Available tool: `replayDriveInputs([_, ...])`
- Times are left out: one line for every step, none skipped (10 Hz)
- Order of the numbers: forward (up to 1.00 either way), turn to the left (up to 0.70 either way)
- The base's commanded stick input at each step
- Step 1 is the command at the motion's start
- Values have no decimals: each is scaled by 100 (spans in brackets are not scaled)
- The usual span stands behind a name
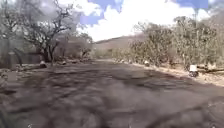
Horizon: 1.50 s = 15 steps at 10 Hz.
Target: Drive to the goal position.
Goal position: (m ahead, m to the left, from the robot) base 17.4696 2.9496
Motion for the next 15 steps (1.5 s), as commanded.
replayDriveInputs([70,0])
replayDriveInputs([70,0])
replayDriveInputs([70,0])
replayDriveInputs([70,0])
replayDriveInputs([70,0])
replayDriveInputs([70,0])
replayDriveInputs([70,0])
replayDriveInputs([70,0])
replayDriveInputs([70,0])
replayDriveInputs([70,0])
replayDriveInputs([70,0])
replayDriveInputs([70,0])
replayDriveInputs([70,0])
replayDriveInputs([70,0])
replayDriveInputs([70,0])
